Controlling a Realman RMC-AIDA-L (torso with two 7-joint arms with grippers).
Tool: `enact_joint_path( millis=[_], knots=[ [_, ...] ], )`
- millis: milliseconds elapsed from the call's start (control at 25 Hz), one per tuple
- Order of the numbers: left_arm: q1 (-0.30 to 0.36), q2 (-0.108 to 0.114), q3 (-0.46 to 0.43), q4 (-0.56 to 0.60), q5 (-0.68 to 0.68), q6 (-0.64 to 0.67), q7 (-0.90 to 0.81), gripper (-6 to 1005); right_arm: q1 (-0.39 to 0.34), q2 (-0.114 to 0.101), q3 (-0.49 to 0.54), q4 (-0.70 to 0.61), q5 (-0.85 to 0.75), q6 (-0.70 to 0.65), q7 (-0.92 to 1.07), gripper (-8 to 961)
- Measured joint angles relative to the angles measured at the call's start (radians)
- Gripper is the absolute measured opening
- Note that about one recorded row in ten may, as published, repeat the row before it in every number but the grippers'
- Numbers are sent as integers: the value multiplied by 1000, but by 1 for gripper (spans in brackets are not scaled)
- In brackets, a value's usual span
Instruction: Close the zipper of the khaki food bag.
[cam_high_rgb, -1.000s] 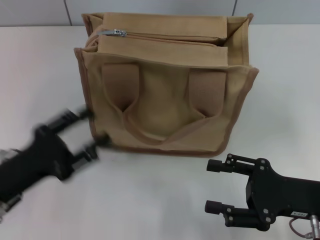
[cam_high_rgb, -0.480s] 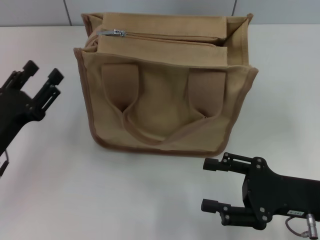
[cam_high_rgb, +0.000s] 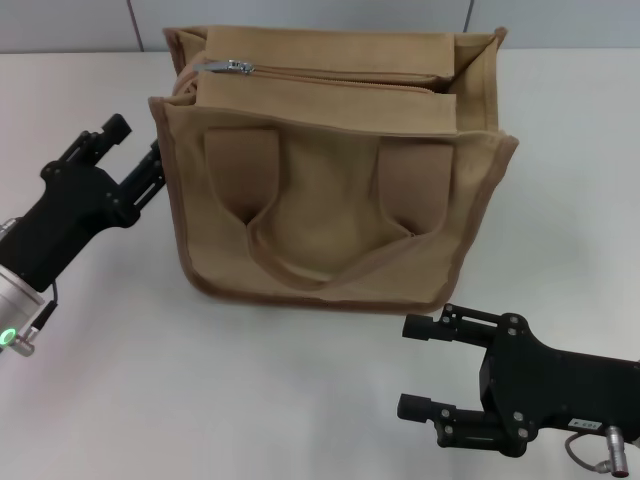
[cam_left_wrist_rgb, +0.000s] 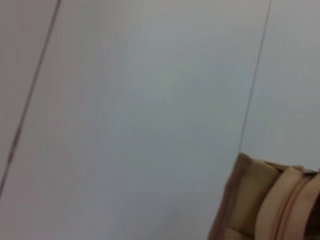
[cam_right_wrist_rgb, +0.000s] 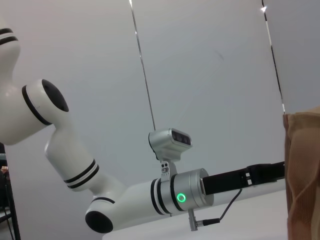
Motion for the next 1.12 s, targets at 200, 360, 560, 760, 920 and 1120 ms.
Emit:
enact_joint_path(
  millis=[200, 360, 560, 760, 920, 1120],
  knots=[
    [-15, -1, 54, -1, 1, -3, 0, 695, 0, 0, 0, 8, 0, 7, 0, 730],
    [-30, -3, 66, -22, 1, -15, 0, 696, 8, 0, -4, 9, 0, 9, -1, 729],
    [-44, -4, 70, -39, 1, -27, 9, 696, 15, 1, -5, 15, 0, 10, -1, 729],
    [-54, -4, 75, -74, 1, -22, 42, 697, 13, 0, 0, 15, -1, 10, -2, 729],
    [-59, -5, 74, -83, -2, -5, 43, 697, 12, 0, 1, 15, -1, 10, -2, 729],
    [-56, -4, 48, -91, -8, 13, 44, 696, 10, 1, 3, 19, -1, 12, -2, 729]
  ],
)
